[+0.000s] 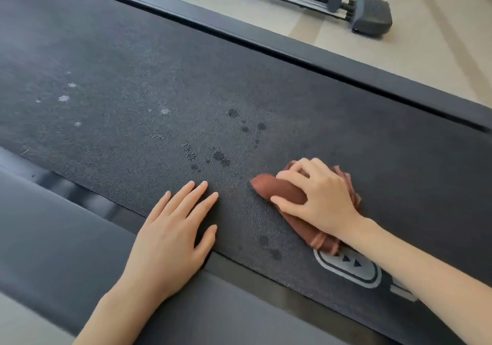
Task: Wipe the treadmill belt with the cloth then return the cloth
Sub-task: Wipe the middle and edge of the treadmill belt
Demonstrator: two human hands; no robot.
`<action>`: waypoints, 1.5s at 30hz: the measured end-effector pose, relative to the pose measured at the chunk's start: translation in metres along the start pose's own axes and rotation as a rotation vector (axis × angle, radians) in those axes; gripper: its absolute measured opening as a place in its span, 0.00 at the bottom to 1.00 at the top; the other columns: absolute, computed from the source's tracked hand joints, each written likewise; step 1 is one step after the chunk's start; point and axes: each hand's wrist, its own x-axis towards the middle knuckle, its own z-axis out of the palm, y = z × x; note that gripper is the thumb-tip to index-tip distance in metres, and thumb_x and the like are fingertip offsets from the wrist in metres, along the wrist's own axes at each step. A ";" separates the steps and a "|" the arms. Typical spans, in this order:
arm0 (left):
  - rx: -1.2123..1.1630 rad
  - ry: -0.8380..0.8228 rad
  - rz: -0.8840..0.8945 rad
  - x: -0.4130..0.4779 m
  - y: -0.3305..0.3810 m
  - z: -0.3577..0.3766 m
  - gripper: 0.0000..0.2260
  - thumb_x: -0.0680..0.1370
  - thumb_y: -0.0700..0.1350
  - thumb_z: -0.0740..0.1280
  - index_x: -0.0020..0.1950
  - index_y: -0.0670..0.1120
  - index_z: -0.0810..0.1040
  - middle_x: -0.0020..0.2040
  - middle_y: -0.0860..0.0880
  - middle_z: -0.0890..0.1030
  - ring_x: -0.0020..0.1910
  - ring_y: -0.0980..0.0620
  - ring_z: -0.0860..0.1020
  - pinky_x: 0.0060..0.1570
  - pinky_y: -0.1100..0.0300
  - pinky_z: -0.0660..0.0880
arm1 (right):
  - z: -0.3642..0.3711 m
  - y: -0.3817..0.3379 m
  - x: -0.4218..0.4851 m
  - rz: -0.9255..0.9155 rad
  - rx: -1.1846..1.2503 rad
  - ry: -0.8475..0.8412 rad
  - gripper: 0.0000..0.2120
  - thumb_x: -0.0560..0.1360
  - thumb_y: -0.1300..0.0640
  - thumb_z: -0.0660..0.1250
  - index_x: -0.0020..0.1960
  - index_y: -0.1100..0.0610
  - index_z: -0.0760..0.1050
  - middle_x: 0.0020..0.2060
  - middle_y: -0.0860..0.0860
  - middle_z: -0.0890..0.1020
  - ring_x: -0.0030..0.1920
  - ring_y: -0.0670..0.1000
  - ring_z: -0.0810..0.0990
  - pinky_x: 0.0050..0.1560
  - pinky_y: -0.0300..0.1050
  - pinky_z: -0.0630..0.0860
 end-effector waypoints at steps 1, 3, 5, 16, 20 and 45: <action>0.000 -0.002 -0.002 -0.001 -0.004 -0.001 0.26 0.75 0.56 0.50 0.69 0.51 0.71 0.71 0.52 0.67 0.72 0.52 0.62 0.70 0.49 0.58 | -0.006 0.011 -0.011 -0.036 0.013 -0.020 0.19 0.70 0.35 0.62 0.50 0.46 0.79 0.42 0.45 0.77 0.44 0.48 0.74 0.39 0.41 0.69; -0.001 -0.012 -0.012 -0.003 -0.008 -0.002 0.26 0.75 0.57 0.49 0.70 0.52 0.69 0.72 0.54 0.65 0.73 0.54 0.59 0.71 0.50 0.58 | -0.015 0.048 -0.012 0.016 -0.019 -0.027 0.19 0.70 0.34 0.61 0.51 0.46 0.79 0.43 0.45 0.77 0.45 0.49 0.75 0.38 0.44 0.72; 0.000 -0.021 -0.026 -0.004 -0.008 -0.002 0.26 0.75 0.57 0.49 0.70 0.52 0.69 0.72 0.54 0.65 0.73 0.54 0.59 0.71 0.50 0.58 | -0.011 0.090 0.014 0.200 -0.091 0.000 0.20 0.71 0.36 0.63 0.54 0.47 0.78 0.46 0.49 0.78 0.50 0.54 0.76 0.42 0.48 0.73; 0.007 -0.035 -0.040 -0.003 -0.007 -0.005 0.26 0.75 0.58 0.49 0.71 0.52 0.68 0.73 0.56 0.64 0.73 0.55 0.58 0.72 0.50 0.58 | 0.013 -0.021 0.032 0.050 0.037 0.040 0.18 0.71 0.37 0.63 0.50 0.49 0.79 0.42 0.51 0.76 0.43 0.54 0.74 0.41 0.46 0.70; 0.010 -0.018 -0.065 -0.006 -0.009 -0.005 0.27 0.74 0.58 0.49 0.71 0.52 0.68 0.73 0.55 0.64 0.73 0.55 0.58 0.72 0.51 0.57 | -0.015 -0.025 -0.041 -0.336 0.229 -0.069 0.16 0.72 0.38 0.66 0.51 0.48 0.78 0.42 0.50 0.77 0.39 0.52 0.71 0.41 0.44 0.68; 0.066 -0.002 -0.173 -0.011 -0.035 -0.012 0.28 0.75 0.58 0.47 0.72 0.51 0.65 0.74 0.54 0.62 0.74 0.54 0.56 0.73 0.51 0.54 | 0.046 -0.032 0.113 -0.220 0.129 -0.047 0.19 0.69 0.37 0.68 0.53 0.49 0.80 0.43 0.52 0.78 0.46 0.55 0.75 0.43 0.44 0.66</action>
